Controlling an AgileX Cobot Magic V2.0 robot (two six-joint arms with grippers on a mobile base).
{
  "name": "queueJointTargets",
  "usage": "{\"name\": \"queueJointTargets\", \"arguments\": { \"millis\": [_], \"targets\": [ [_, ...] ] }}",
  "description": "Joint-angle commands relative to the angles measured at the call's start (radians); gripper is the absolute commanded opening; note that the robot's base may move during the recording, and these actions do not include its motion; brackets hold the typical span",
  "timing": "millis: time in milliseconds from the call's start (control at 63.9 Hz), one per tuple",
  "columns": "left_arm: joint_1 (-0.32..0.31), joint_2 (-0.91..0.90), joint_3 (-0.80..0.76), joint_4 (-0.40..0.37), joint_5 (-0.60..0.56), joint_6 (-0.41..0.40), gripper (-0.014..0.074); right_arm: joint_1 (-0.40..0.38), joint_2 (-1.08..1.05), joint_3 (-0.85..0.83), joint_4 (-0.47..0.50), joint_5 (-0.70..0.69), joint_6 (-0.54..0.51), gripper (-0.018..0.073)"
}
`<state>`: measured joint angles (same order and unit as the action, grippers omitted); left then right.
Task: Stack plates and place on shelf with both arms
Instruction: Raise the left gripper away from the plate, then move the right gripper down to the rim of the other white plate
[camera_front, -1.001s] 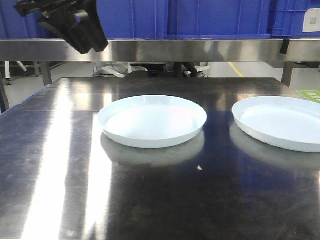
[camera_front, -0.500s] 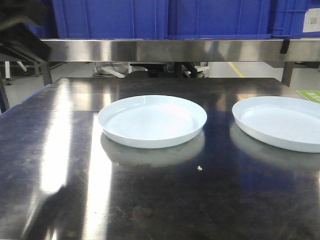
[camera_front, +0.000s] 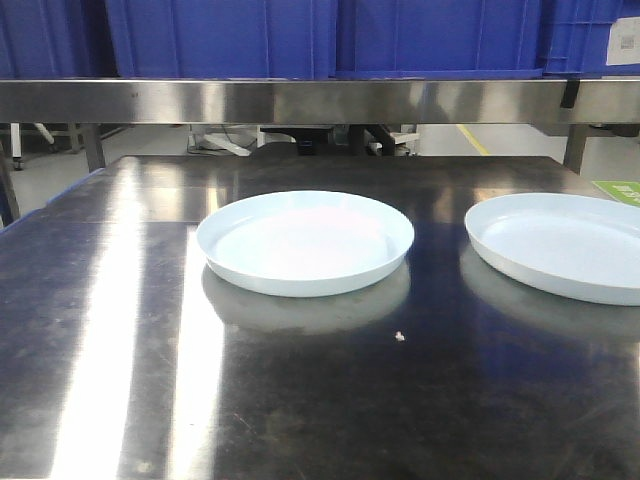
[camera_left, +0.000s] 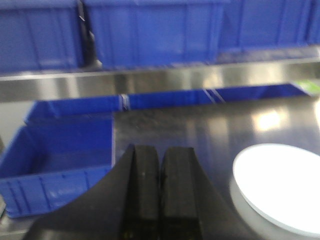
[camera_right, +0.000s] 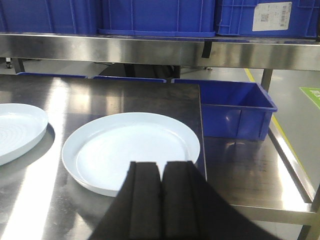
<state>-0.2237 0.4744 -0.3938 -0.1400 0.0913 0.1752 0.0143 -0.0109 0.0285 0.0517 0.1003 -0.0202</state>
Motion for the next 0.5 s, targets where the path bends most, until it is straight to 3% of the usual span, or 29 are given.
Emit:
{"name": "queueJointTargets", "arguments": {
  "millis": [0,172,485],
  "targets": [
    [0.028,-0.050,-0.013,0.002,-0.084,-0.007,0.0080,-0.006,-0.019,0.001,-0.010,-0.088,-0.004,0.0049],
    [0.084,-0.086,-0.013,0.002,-0.086,-0.007,0.0080,-0.006,-0.019,0.001,-0.010,-0.088,-0.004,0.0049],
    [0.086,-0.086,-0.013,0.002,-0.086,-0.007,0.0080,-0.006,-0.019,0.001,-0.011,-0.088,-0.005,0.0049]
  ]
}}
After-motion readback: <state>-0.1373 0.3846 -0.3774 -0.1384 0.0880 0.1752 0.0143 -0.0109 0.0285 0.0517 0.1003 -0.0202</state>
